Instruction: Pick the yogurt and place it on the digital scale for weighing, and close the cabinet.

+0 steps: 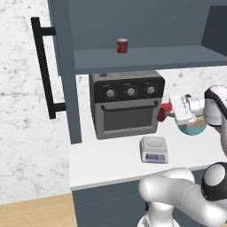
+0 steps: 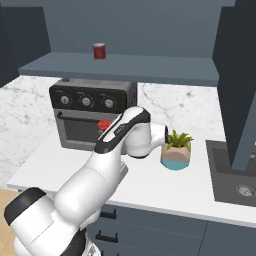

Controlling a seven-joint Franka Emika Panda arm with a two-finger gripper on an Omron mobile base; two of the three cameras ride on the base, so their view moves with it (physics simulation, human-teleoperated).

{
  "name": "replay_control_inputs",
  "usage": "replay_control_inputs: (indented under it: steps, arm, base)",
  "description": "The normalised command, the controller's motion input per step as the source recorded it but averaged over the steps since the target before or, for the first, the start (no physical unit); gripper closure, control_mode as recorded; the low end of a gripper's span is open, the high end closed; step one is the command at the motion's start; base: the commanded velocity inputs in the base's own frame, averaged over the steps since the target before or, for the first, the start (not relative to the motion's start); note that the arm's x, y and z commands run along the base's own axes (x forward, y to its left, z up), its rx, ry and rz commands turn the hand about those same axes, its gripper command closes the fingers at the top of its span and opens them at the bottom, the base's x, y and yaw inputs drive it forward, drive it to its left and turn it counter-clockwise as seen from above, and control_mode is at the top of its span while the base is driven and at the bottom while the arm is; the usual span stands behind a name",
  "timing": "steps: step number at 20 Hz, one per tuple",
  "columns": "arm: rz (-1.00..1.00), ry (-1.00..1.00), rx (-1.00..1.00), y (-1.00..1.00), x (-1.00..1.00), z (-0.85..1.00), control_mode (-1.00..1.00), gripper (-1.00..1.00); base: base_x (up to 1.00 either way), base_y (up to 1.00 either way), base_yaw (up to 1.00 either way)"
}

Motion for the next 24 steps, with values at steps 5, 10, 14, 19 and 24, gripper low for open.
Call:
replay_control_inputs:
  steps: [5,10,14,19,24]
  arm:
    - [0.00,0.00,0.00,-0.06,0.00,-0.49,-1.00,1.00]
    - [0.00,0.04,-0.04,0.00,0.06,-0.40,-1.00,1.00]
    - [-0.01,0.09,-0.09,0.01,0.22,-0.45,-1.00,1.00]
    - [-0.03,0.09,-0.11,0.11,0.26,-0.29,-1.00,1.00]
    - [0.00,0.04,-0.07,0.00,0.06,-0.27,-1.00,1.00]
  base:
    - [0.00,0.00,0.00]
    - [0.00,0.00,0.00]
    - [0.00,0.00,0.00]
    - [0.00,0.00,0.00]
    - [0.00,0.00,0.00]
